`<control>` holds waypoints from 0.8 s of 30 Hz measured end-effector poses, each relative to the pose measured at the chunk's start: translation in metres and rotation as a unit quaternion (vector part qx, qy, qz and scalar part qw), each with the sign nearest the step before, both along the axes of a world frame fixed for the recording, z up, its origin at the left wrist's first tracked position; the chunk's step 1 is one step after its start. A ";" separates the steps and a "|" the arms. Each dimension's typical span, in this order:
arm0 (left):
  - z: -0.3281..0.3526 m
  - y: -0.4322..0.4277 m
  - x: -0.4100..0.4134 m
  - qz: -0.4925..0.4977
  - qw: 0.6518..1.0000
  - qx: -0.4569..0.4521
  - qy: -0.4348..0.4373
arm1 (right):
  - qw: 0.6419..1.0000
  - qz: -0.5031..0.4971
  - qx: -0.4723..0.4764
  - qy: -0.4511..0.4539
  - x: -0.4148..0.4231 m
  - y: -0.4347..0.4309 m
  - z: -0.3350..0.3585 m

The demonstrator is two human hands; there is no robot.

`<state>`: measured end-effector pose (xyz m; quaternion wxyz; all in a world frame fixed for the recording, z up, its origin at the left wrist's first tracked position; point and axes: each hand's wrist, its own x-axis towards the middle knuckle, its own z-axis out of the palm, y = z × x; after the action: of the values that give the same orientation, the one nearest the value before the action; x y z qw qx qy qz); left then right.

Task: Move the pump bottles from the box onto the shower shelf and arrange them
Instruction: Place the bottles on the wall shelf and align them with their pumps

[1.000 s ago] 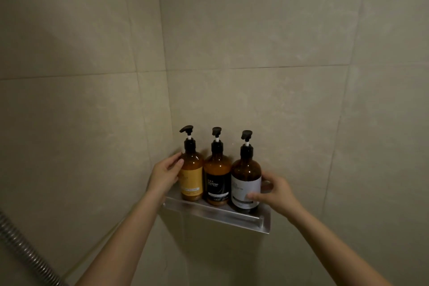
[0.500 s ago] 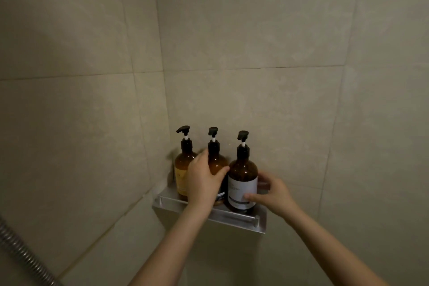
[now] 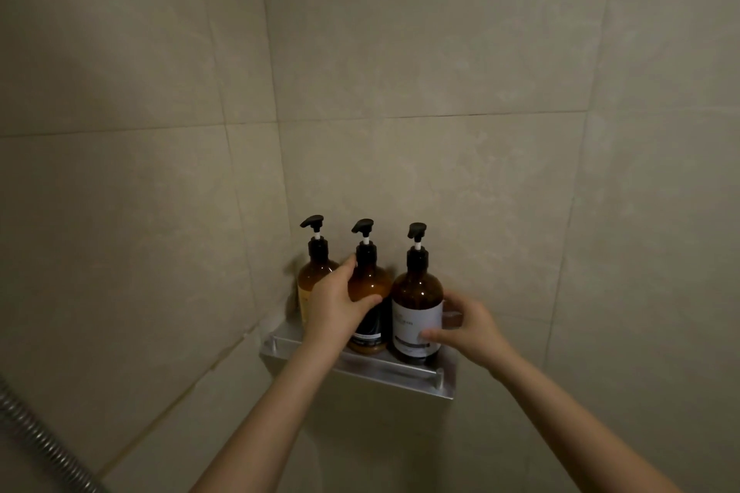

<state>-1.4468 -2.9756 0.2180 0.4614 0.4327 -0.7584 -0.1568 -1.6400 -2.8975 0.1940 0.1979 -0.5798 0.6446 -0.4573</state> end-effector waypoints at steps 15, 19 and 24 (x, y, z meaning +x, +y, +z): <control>-0.009 -0.025 0.048 0.069 0.977 0.121 0.160 | 1.000 -0.002 0.028 -0.003 -0.004 0.000 0.010; -0.008 -0.034 0.050 0.002 0.957 0.188 0.221 | 0.999 0.031 0.044 -0.004 -0.007 0.000 0.014; -0.009 -0.031 0.056 -0.048 0.925 0.244 0.287 | 0.997 0.060 0.047 -0.023 -0.006 0.002 0.018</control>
<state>-1.3911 -3.0071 0.2086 0.5313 0.4313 -0.5523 -0.4762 -1.6463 -2.8955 0.2117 0.2670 -0.5967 0.6250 -0.4267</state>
